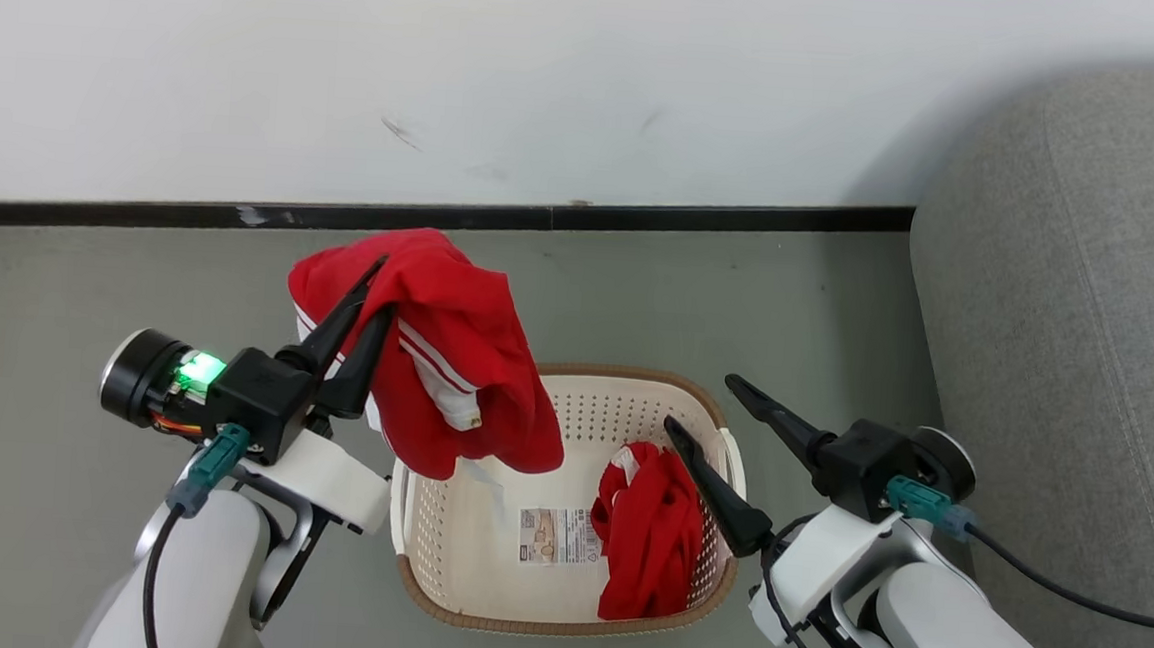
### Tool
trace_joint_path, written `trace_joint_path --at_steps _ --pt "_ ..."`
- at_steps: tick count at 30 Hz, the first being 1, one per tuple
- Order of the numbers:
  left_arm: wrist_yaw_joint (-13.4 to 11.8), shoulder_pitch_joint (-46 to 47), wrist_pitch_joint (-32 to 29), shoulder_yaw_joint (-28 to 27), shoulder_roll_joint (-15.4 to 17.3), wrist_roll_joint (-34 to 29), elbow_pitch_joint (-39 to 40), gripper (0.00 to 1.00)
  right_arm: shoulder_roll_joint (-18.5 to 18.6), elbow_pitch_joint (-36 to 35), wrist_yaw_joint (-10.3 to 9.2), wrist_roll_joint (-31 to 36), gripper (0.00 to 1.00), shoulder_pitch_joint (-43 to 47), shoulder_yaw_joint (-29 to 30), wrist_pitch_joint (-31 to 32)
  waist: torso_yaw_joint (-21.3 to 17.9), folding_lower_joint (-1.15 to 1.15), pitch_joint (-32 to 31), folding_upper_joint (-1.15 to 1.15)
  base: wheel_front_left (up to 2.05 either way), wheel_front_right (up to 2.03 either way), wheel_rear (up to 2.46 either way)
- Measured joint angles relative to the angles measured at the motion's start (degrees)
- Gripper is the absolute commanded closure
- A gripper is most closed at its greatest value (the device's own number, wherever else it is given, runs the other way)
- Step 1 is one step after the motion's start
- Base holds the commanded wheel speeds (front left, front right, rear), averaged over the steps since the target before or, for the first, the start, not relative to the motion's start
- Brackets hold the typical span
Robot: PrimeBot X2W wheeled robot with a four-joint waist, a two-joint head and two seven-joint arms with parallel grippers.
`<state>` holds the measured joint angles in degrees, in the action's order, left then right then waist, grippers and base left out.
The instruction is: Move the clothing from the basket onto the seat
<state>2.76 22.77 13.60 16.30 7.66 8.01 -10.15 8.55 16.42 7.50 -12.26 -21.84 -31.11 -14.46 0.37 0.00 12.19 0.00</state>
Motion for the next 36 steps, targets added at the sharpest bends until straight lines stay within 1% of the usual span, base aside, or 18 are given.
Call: trace_joint_path --at_steps 6,14,18,21,24,28,36 --pt "1.45 -0.01 -1.90 2.31 -0.62 0.04 1.29 1.00 1.19 0.58 0.00 -1.41 0.00 1.15 -2.21 0.00 0.96 0.00 -3.29 0.00 0.00 0.00 0.00" --pt "2.45 0.01 -4.06 5.22 -1.59 0.54 2.53 1.00 1.74 0.62 0.00 -3.38 0.00 1.82 -7.09 0.00 1.61 0.00 -7.00 0.00 0.00 0.00 0.00" --pt "2.50 0.07 -5.35 6.38 -1.99 0.55 3.12 1.00 1.55 -0.05 0.00 -4.44 0.00 1.83 -10.67 0.00 1.69 0.00 -8.57 0.00 0.00 0.00 0.00" --pt "2.52 0.23 -6.19 7.04 -2.07 0.60 3.56 1.00 1.13 -0.14 0.00 -5.23 0.00 1.88 -12.14 0.00 1.69 0.00 -9.61 0.00 0.00 0.00 0.00" --pt "3.01 0.40 -7.04 7.69 -2.25 1.05 4.12 1.00 1.01 -0.02 0.00 -5.42 0.00 1.87 -12.57 0.00 1.64 0.00 -10.55 0.00 0.00 0.00 0.00" --pt "3.04 0.43 -8.09 8.57 -2.45 1.15 4.55 1.00 0.83 0.64 0.00 -5.30 0.00 1.80 -12.38 0.00 1.62 0.00 -11.63 0.00 0.00 0.00 0.00" --pt "3.21 0.44 -9.77 10.27 -3.00 2.53 5.67 1.00 0.32 2.27 0.00 -4.37 0.00 1.66 -9.92 0.00 1.98 0.00 -13.43 0.00 0.00 0.00 0.00"
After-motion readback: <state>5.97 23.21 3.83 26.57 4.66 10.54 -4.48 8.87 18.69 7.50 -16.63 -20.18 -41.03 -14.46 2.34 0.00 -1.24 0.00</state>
